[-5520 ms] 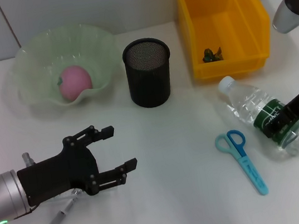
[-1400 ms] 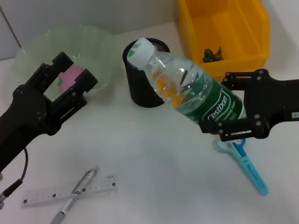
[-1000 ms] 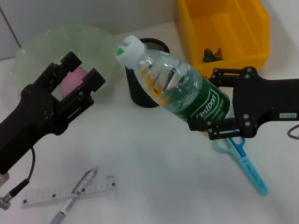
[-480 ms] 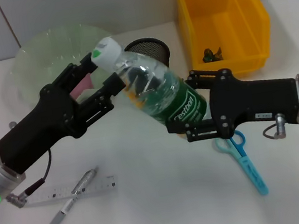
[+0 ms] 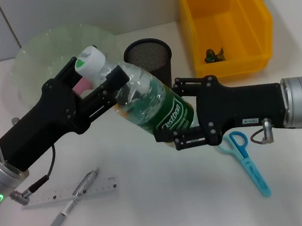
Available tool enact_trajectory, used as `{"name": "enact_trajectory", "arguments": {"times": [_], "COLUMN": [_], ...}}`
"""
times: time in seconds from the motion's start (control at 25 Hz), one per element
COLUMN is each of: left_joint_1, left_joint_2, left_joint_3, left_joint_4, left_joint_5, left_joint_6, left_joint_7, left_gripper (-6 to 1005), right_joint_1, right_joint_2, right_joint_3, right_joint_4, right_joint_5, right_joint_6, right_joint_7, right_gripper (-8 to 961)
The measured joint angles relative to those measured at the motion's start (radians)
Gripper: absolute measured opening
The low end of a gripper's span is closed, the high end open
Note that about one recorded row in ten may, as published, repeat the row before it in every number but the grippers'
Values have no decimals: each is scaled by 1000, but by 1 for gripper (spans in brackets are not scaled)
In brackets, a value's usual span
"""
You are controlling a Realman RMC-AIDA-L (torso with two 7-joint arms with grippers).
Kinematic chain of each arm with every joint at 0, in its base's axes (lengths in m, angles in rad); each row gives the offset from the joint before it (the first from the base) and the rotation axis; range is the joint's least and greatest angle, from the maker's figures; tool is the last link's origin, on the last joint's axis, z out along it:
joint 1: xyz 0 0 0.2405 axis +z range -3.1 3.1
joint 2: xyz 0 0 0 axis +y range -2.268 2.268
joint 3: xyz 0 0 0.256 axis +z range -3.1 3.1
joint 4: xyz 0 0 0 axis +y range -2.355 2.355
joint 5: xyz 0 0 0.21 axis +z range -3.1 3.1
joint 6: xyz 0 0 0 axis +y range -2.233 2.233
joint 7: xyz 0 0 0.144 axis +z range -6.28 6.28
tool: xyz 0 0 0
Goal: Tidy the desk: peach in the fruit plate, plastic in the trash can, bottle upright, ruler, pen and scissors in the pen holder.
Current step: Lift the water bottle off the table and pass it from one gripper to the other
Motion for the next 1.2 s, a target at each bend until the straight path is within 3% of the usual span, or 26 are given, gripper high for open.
{"name": "enact_trajectory", "arguments": {"times": [0.28,0.52,0.68,0.96,1.2], "left_joint_1": [-1,1,10,11,12], "left_joint_2": [1,3,3,4,5], "left_joint_3": [-1,-2,1,4,2], "left_joint_4": [-2,4,6,7,7], "left_joint_5": [-3,-8,-13,-14,-14], "left_joint_6": [-3,-1,8,40,67], "left_joint_7": [0,2,11,14,15], "left_gripper": [842,781,530,439,439], "right_joint_1": [5,5,5,3,6], "right_joint_2": [1,2,2,5,5], "right_joint_3": [-9,-9,-19,-21,-23], "right_joint_4": [5,6,6,9,35], "right_joint_5": [2,2,3,6,20], "right_joint_6": [-9,-12,-13,-26,-28], "right_joint_7": [0,2,2,-2,-13], "right_gripper": [774,773,773,773,773]}}
